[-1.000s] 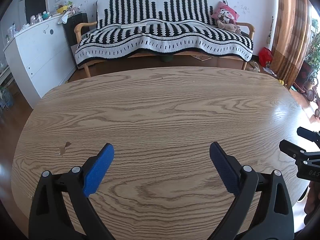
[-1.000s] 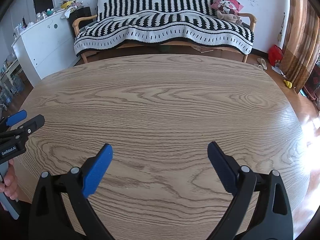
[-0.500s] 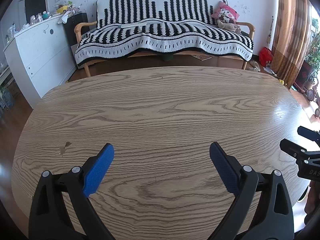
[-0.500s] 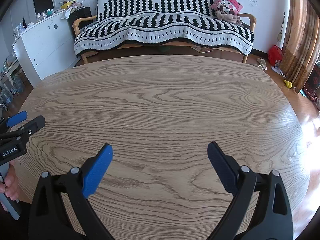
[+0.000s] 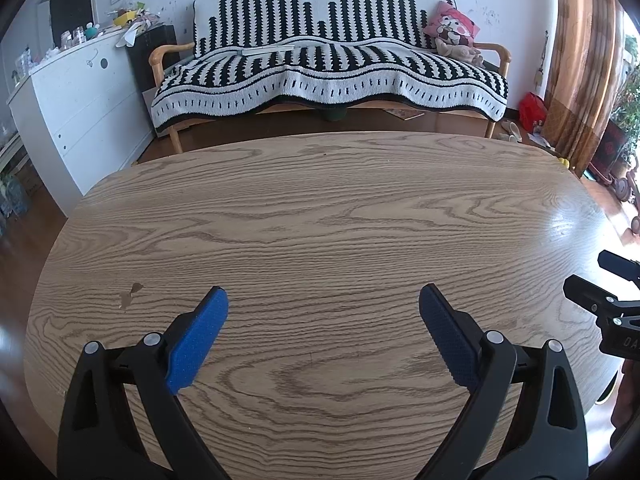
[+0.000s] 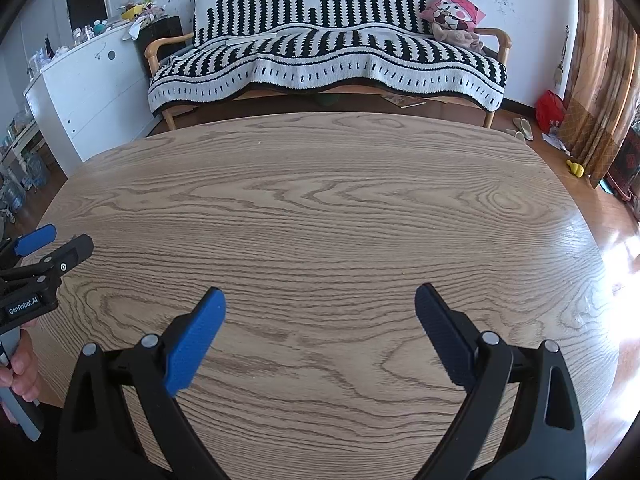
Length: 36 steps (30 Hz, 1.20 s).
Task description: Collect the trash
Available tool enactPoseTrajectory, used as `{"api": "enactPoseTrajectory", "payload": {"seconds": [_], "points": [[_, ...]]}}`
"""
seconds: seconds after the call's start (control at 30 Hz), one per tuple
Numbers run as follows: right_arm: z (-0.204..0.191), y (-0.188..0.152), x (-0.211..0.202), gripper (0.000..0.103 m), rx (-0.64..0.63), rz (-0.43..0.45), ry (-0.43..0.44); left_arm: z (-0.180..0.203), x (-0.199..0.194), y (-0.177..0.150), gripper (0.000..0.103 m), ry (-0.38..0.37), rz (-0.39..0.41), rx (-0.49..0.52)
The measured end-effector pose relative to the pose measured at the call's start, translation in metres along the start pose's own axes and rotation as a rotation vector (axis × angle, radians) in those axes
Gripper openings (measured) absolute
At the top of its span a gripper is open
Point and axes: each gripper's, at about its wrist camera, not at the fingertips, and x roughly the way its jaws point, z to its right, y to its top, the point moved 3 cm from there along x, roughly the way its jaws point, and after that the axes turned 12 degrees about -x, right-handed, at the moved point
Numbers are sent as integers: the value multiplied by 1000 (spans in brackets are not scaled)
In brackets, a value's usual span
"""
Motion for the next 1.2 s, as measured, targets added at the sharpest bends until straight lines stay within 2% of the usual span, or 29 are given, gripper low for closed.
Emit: {"api": "enactPoseTrajectory", "payload": {"seconds": [1.2], "points": [[3, 3, -3, 92, 3, 1, -3, 1, -7, -1, 93, -7, 6, 18]]}}
